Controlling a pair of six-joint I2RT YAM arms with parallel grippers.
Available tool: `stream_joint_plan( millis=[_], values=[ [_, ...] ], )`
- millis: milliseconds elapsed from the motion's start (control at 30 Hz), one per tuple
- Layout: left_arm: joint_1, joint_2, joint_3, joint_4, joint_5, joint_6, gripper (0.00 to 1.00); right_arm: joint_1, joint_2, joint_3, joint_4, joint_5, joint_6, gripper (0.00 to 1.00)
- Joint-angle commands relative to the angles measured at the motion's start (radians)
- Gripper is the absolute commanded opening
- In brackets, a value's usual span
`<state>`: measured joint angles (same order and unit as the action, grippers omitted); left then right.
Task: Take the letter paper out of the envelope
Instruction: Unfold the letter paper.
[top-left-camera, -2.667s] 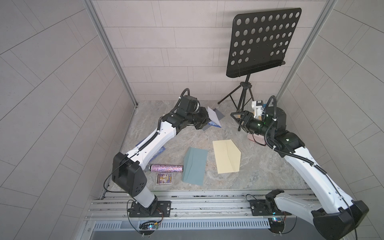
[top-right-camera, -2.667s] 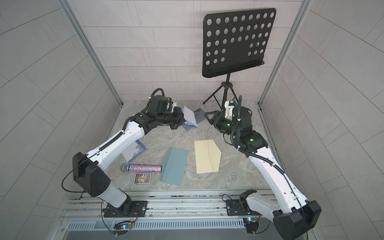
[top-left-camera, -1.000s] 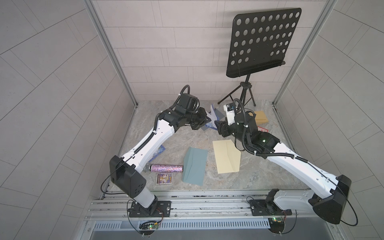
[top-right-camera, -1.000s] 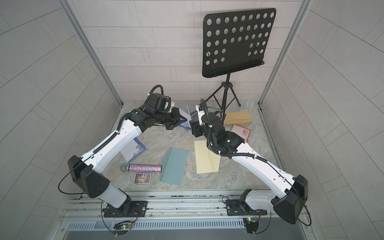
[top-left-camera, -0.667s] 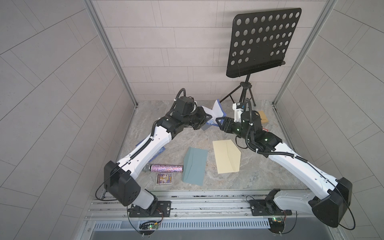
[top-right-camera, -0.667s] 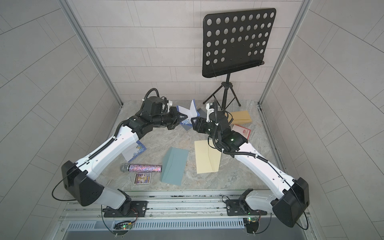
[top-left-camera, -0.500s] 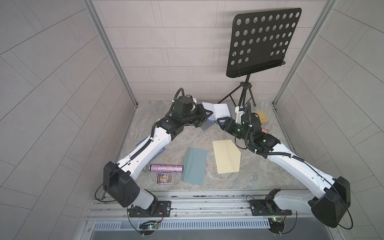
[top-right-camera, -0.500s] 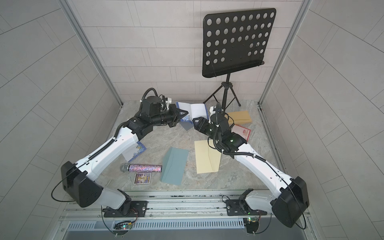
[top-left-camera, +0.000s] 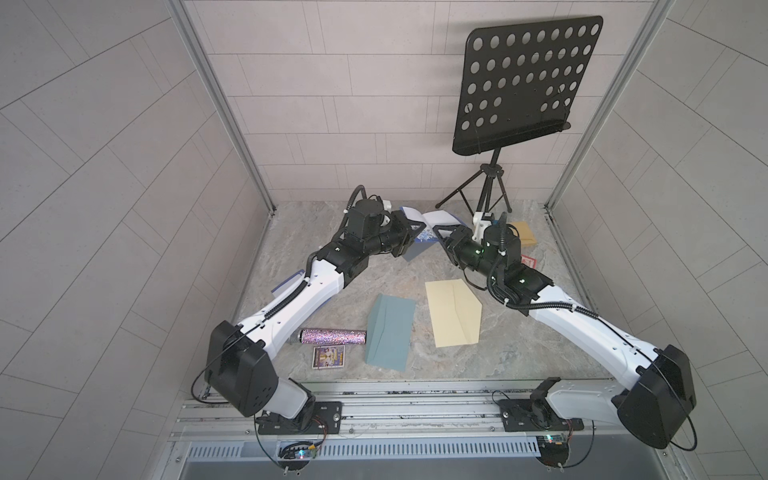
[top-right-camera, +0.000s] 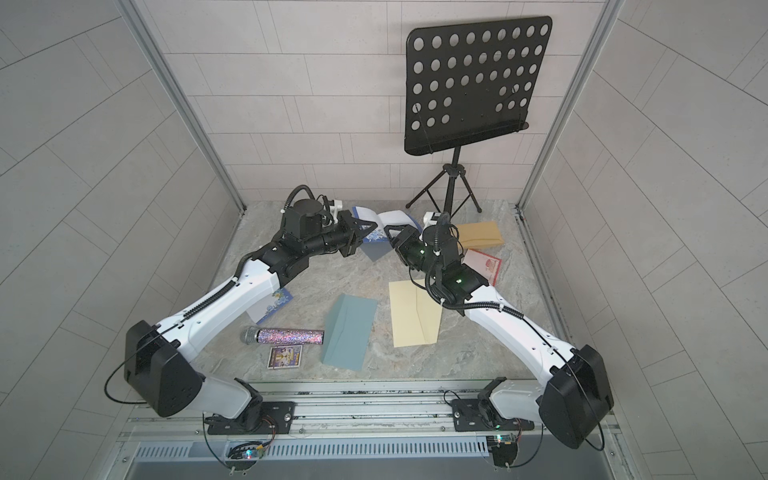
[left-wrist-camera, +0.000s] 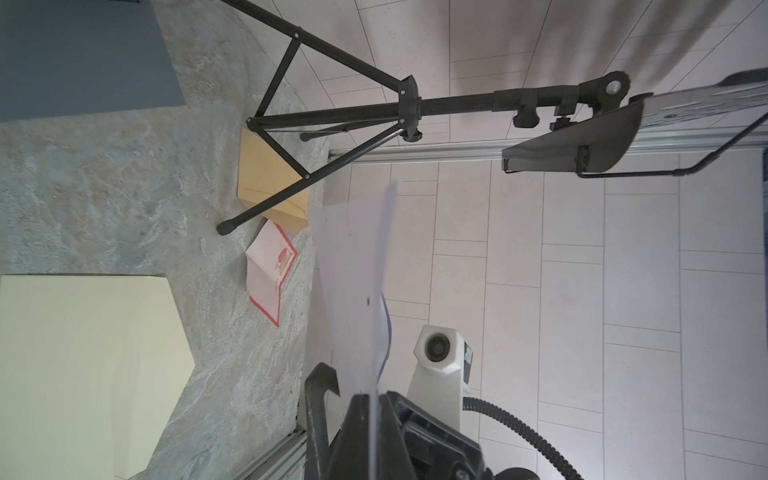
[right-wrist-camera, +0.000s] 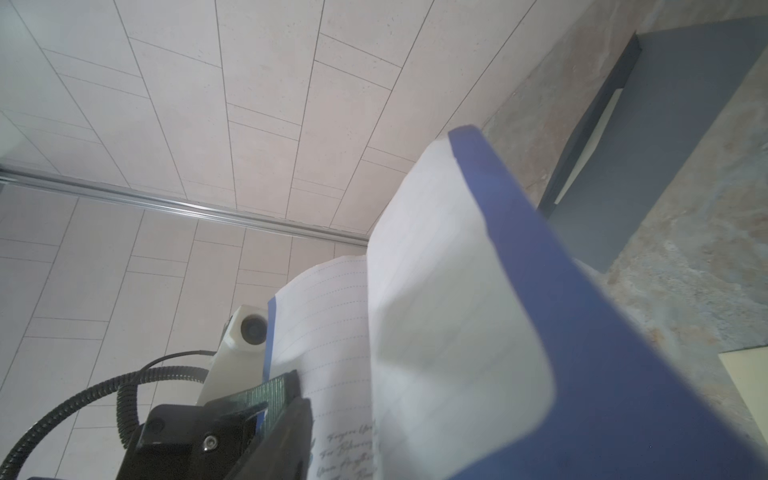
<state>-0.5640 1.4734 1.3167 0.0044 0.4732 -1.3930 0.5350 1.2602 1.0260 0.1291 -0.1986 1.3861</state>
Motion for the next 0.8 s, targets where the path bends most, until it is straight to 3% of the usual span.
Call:
stream_joint_plan(
  millis=[0, 167, 433, 467, 533, 600, 700, 767],
  values=[
    [-0.002, -0.031, -0.036, 0.112, 0.012, -0.084, 0.00, -0.014, -0.028, -0.012, 0.046, -0.006, 0.069, 0.25],
    [-0.003, -0.043, -0.078, 0.170, 0.022, -0.123, 0.00, -0.041, -0.047, -0.004, 0.030, 0.003, 0.070, 0.00],
    [-0.004, -0.060, -0.135, 0.188, 0.044, -0.132, 0.01, -0.071, -0.071, 0.014, -0.002, -0.014, 0.053, 0.00],
    [-0.005, -0.061, -0.137, 0.182, 0.050, -0.126, 0.08, -0.076, -0.070, 0.031, -0.025, -0.027, 0.026, 0.00],
    [0.001, -0.068, -0.125, 0.126, 0.057, -0.093, 0.35, -0.087, -0.070, 0.081, -0.099, -0.072, -0.076, 0.00],
    [0.017, -0.088, -0.093, 0.016, 0.060, -0.013, 0.51, -0.105, -0.065, 0.133, -0.184, -0.142, -0.191, 0.00],
    [0.039, -0.113, 0.004, -0.252, 0.007, 0.182, 0.63, -0.135, -0.064, 0.198, -0.340, -0.275, -0.408, 0.00],
    [0.057, -0.122, 0.043, -0.372, -0.017, 0.303, 0.64, -0.161, -0.077, 0.210, -0.417, -0.354, -0.519, 0.00]
  ],
)
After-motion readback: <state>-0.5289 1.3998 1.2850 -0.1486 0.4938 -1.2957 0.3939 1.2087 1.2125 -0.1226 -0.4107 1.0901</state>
